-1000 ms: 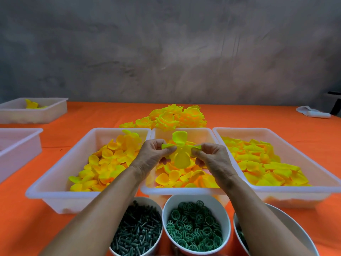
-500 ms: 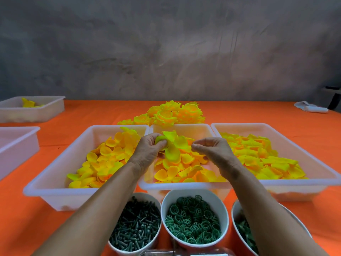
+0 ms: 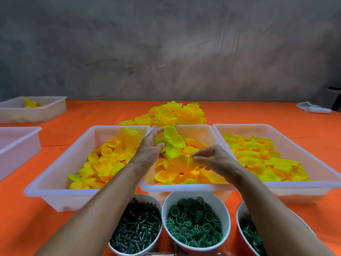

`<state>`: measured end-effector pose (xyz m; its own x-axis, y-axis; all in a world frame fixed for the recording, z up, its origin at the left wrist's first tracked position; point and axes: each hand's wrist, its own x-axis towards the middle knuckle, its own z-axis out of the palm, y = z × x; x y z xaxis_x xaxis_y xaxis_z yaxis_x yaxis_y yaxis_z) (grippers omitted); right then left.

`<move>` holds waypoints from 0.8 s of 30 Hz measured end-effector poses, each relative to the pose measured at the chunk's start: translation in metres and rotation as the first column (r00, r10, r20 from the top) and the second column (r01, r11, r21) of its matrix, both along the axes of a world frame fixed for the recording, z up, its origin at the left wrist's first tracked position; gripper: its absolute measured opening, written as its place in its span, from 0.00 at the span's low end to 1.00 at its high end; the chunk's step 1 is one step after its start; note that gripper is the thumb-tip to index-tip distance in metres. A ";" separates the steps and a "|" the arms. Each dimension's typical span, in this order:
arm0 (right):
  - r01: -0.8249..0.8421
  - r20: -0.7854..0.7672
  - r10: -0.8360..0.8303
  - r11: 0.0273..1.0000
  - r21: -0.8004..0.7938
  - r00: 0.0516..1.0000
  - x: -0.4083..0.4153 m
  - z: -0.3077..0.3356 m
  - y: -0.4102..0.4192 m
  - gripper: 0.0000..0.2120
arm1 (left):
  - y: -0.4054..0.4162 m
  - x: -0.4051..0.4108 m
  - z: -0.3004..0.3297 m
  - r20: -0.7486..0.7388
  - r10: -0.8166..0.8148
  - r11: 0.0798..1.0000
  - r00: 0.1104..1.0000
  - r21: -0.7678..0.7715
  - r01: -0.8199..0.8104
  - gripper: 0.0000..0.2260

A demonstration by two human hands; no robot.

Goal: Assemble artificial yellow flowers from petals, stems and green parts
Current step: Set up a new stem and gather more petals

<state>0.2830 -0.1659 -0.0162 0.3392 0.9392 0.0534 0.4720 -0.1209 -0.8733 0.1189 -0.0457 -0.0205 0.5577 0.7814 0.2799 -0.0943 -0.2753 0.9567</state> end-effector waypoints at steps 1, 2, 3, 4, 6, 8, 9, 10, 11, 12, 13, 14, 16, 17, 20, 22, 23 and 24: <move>0.049 -0.049 -0.048 0.999 0.015 0.998 0.001 -0.001 0.001 0.04 | 0.000 0.000 0.000 0.001 -0.003 1.000 1.000 -0.006 0.003 0.22; 0.088 -0.092 -0.086 0.996 0.024 0.992 0.001 -0.003 0.002 0.03 | 0.000 0.000 0.000 0.001 -0.007 1.000 1.000 -0.016 0.007 0.22; 0.116 -0.129 -0.111 0.993 0.029 0.985 0.001 -0.004 0.002 0.03 | 0.000 0.000 0.000 0.001 -0.014 1.000 1.000 -0.027 0.014 0.23; 0.130 -0.159 -0.123 0.991 0.033 0.980 0.001 -0.004 0.002 0.04 | -0.001 0.000 0.001 -0.001 -0.018 0.999 1.000 -0.033 0.018 0.22; 0.142 -0.201 -0.132 0.989 0.038 0.971 0.002 -0.005 0.002 0.06 | 0.000 0.001 0.001 -0.019 0.001 1.000 1.000 -0.015 -0.002 0.20; 0.176 -0.250 -0.155 0.982 0.062 0.956 0.003 -0.006 0.003 0.07 | 0.000 0.001 0.001 -0.030 0.021 1.000 0.999 -0.004 -0.021 0.15; 0.199 -0.280 -0.171 0.977 0.075 0.945 0.005 -0.007 0.002 0.07 | 0.000 0.002 0.001 -0.030 0.023 1.000 0.999 -0.011 -0.023 0.14; 0.219 -0.312 -0.183 0.972 0.086 0.932 0.006 -0.007 0.003 0.07 | 0.000 0.002 0.000 -0.029 0.026 0.999 0.999 -0.019 -0.027 0.13; 0.235 -0.343 -0.190 0.968 0.093 0.920 0.006 -0.008 0.003 0.08 | 0.001 0.002 0.000 -0.029 0.033 0.999 0.999 -0.019 -0.033 0.13; 0.245 -0.370 -0.193 0.965 0.096 0.909 0.007 -0.008 0.002 0.08 | 0.001 0.002 0.000 -0.032 0.042 0.999 0.999 -0.010 -0.043 0.12; 0.249 -0.390 -0.195 0.964 0.092 0.900 0.008 -0.008 0.002 0.08 | 0.002 0.002 -0.001 -0.039 0.054 0.999 0.998 0.003 -0.054 0.12; 0.250 -0.405 -0.196 0.965 0.084 0.893 0.008 -0.008 0.002 0.08 | 0.002 0.002 -0.001 -0.047 0.063 0.998 0.997 0.014 -0.062 0.11; 0.249 -0.435 -0.197 0.966 0.066 0.879 0.008 -0.009 0.003 0.08 | 0.003 0.002 -0.002 -0.056 0.066 0.998 0.996 0.022 -0.065 0.10; 0.249 -0.454 -0.196 0.967 0.060 0.869 0.008 -0.008 0.004 0.07 | 0.003 0.002 -0.003 -0.057 0.065 0.998 0.996 0.024 -0.064 0.10; 0.256 -0.517 -0.184 0.964 0.070 0.836 0.008 -0.007 0.004 0.05 | 0.004 0.002 -0.004 -0.048 0.053 0.998 0.997 0.026 -0.052 0.11; 0.254 -0.561 -0.157 0.962 0.099 0.813 0.009 -0.006 0.003 0.06 | 0.004 0.002 -0.005 -0.038 0.037 0.999 0.999 0.018 -0.037 0.11; 0.249 -0.575 -0.138 0.961 0.118 0.806 0.009 -0.006 0.002 0.07 | 0.004 0.002 -0.005 -0.033 0.037 0.999 0.999 0.013 -0.037 0.10; 0.243 -0.584 -0.119 0.960 0.139 0.803 0.008 -0.005 0.001 0.08 | 0.004 0.002 -0.005 -0.026 0.042 0.999 0.999 0.003 -0.042 0.09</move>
<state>0.2915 -0.1649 -0.0212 0.5299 0.8477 -0.0246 -0.1249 0.0494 -0.9909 0.1212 -0.0412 -0.0253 0.5318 0.8035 0.2677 -0.0577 -0.2810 0.9580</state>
